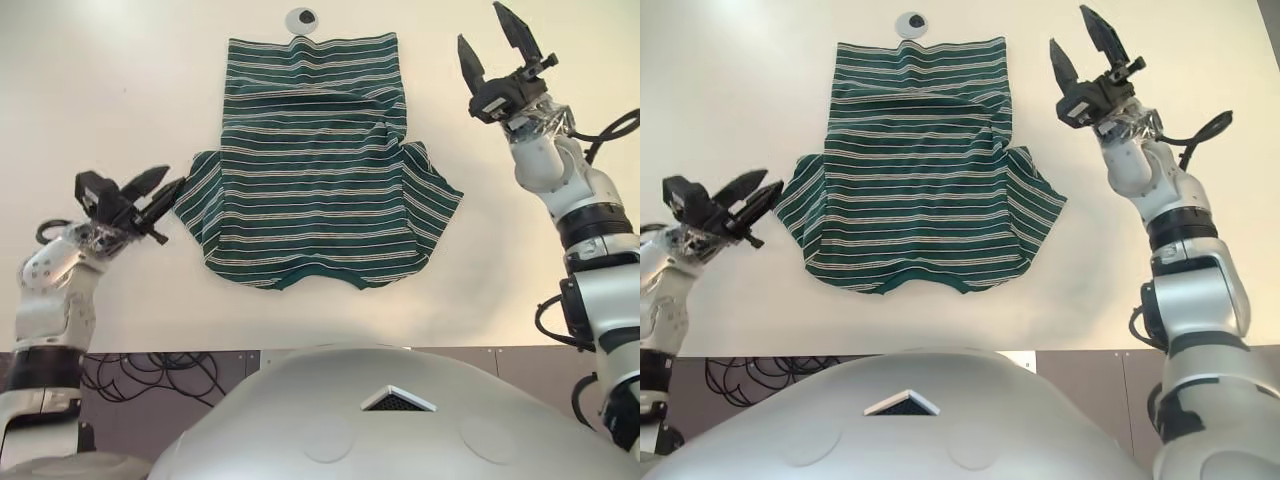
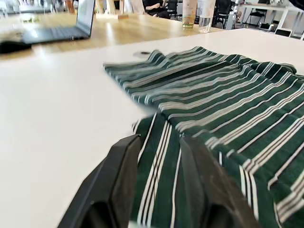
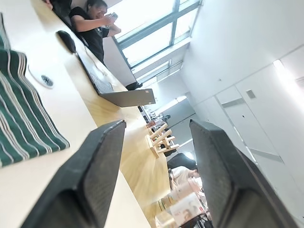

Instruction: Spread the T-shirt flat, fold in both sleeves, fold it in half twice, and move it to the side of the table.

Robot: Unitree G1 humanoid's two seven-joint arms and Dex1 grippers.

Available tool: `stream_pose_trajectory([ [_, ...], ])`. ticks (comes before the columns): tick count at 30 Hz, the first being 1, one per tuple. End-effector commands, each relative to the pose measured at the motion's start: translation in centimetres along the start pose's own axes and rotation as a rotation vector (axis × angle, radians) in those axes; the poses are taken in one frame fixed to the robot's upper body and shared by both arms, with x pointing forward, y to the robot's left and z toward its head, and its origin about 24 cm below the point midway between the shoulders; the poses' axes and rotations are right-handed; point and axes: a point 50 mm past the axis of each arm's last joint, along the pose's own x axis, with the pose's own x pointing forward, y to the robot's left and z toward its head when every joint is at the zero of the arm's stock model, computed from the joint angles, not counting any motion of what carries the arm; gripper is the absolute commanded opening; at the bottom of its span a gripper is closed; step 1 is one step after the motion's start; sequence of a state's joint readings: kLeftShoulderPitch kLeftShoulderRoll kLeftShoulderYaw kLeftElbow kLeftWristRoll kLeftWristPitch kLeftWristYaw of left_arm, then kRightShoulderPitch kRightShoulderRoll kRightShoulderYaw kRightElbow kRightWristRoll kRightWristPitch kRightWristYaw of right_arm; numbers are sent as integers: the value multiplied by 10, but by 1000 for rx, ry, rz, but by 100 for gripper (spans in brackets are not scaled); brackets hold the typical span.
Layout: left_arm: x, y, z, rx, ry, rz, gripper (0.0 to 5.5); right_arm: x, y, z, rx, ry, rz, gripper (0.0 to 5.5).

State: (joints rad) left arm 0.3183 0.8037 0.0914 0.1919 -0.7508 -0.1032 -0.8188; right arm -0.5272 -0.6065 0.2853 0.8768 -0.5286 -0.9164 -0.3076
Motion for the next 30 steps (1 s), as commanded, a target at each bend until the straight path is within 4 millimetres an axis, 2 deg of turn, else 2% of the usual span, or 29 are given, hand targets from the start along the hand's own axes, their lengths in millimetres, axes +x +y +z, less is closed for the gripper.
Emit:
stream_pose_trajectory([
  [1, -9, -1, -19, -207, 60, 41, 147, -5, -7, 0, -5, -1, -8, 246],
  [4, -14, -2, -37, -311, 184, 86, 147, -7, -7, 0, -8, 1, -5, 246],
  [8, -14, -1, -48, -387, 237, 139, 147, -8, -5, 0, -7, 7, 4, 246],
  [15, -23, 2, -30, -355, 84, 107, 239, -15, -3, -4, -1, 38, 15, 249],
  [21, -28, 6, -27, -328, 24, 106, 239, -15, -1, -4, 6, 43, 22, 249],
  [29, -16, 2, -44, -373, 133, 88, 239, -15, -1, -5, 6, 54, 25, 249],
  [30, -14, 2, -45, -372, 144, 83, 225, -16, -1, -6, 7, 55, 25, 249],
])
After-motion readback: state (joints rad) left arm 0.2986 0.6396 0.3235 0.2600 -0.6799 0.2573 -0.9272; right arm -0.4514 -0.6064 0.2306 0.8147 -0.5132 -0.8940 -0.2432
